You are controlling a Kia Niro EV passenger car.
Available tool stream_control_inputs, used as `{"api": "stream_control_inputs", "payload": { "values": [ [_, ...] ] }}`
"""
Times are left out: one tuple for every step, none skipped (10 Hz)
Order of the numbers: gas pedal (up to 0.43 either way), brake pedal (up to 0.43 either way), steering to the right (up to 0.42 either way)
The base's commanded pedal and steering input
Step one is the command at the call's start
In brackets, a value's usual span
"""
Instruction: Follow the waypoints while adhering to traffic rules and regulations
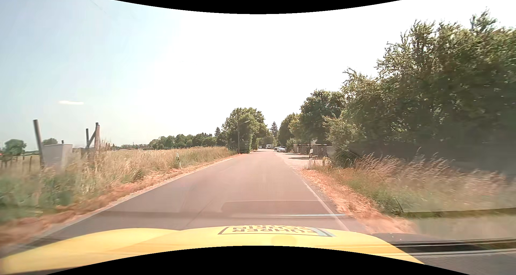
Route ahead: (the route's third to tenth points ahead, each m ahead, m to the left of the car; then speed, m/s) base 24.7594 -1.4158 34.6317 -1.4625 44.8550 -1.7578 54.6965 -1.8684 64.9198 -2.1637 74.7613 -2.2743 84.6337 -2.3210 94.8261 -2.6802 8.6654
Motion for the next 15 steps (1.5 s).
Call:
{"api": "stream_control_inputs", "payload": {
  "values": [
    [0.098,0.000,-0.004],
    [0.098,0.000,0.000],
    [0.098,0.000,0.001],
    [0.098,0.000,0.001],
    [0.098,0.000,0.001],
    [0.087,0.000,0.001],
    [0.087,0.000,0.004],
    [0.087,0.000,0.004],
    [0.079,0.000,0.004],
    [0.067,0.000,0.004],
    [0.067,0.000,0.004],
    [0.067,0.000,0.004],
    [0.067,0.000,0.004],
    [0.067,0.000,0.004],
    [0.067,0.000,0.004]
  ]
}}
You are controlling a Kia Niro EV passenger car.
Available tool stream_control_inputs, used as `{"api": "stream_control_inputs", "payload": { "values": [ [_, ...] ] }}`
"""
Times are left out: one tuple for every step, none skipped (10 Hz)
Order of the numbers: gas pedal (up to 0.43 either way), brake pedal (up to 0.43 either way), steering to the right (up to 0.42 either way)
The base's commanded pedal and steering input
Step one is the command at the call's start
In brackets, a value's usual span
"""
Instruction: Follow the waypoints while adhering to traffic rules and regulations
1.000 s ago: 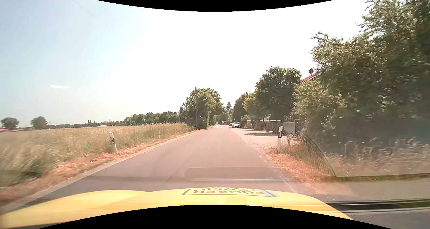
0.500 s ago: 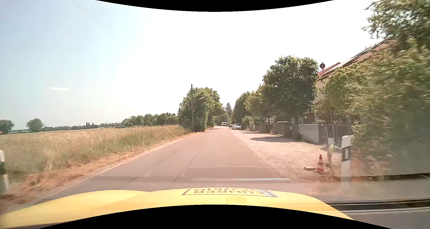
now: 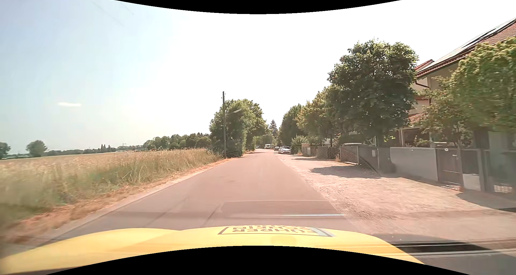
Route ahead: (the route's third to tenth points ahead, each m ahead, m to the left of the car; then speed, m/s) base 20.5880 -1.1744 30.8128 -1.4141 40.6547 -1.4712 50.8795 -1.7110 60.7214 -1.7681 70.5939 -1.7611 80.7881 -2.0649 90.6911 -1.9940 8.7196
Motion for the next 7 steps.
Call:
{"api": "stream_control_inputs", "payload": {
  "values": [
    [0.067,0.000,0.004],
    [0.067,0.000,0.004],
    [0.067,0.000,0.004],
    [0.067,0.000,0.003],
    [0.067,0.000,0.003],
    [0.067,0.000,0.003],
    [0.039,0.000,0.003]
  ]
}}
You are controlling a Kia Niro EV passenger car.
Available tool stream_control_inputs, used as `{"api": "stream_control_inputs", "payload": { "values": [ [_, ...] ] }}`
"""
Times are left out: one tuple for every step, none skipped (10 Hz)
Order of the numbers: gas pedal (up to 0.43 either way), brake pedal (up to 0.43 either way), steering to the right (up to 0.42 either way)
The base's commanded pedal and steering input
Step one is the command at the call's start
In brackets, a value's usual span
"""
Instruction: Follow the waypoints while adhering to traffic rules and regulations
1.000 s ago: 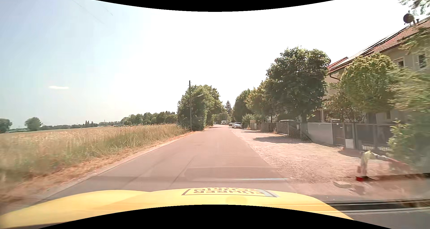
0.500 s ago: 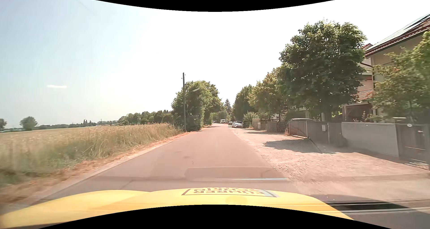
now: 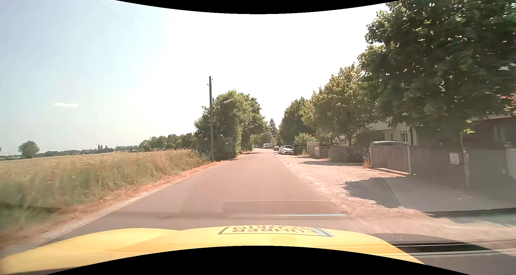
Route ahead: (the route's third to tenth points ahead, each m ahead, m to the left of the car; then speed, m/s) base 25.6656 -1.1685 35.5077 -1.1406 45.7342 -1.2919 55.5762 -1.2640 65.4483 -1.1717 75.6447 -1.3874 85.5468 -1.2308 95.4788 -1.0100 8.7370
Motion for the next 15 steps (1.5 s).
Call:
{"api": "stream_control_inputs", "payload": {
  "values": [
    [0.039,0.000,0.003],
    [0.039,0.000,0.003],
    [0.039,0.000,0.003],
    [0.039,0.000,0.003],
    [0.047,0.000,0.003],
    [0.047,0.000,0.003],
    [0.047,0.000,0.003],
    [0.047,0.000,0.002],
    [0.047,0.000,0.001],
    [0.047,0.000,0.001],
    [0.047,0.000,0.001],
    [0.047,0.000,0.001],
    [0.047,0.000,0.001],
    [0.047,0.000,0.001],
    [0.047,0.000,0.001]
  ]
}}
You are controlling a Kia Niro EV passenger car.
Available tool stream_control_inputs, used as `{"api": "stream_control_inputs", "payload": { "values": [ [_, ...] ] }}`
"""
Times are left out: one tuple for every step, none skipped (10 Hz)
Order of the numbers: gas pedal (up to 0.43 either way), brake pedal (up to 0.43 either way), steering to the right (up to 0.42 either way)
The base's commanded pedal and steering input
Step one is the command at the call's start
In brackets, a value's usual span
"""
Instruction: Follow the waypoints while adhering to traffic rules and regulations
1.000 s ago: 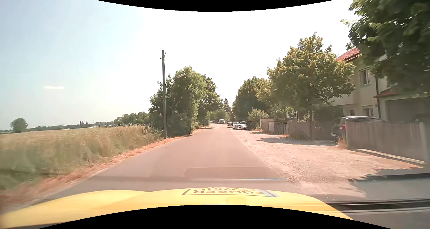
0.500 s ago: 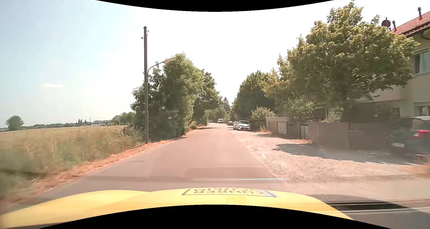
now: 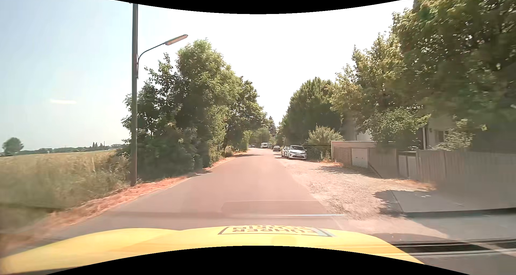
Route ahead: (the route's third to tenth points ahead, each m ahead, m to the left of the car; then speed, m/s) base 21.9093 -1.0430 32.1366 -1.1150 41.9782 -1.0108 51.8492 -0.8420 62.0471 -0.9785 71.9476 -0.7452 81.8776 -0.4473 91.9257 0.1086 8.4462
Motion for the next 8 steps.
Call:
{"api": "stream_control_inputs", "payload": {
  "values": [
    [0.047,0.000,0.001],
    [0.047,0.000,0.000],
    [0.047,0.000,0.000],
    [0.047,0.000,0.000],
    [0.047,0.000,0.000],
    [0.047,0.000,0.000],
    [0.047,0.000,0.000],
    [0.047,0.000,0.000]
  ]
}}
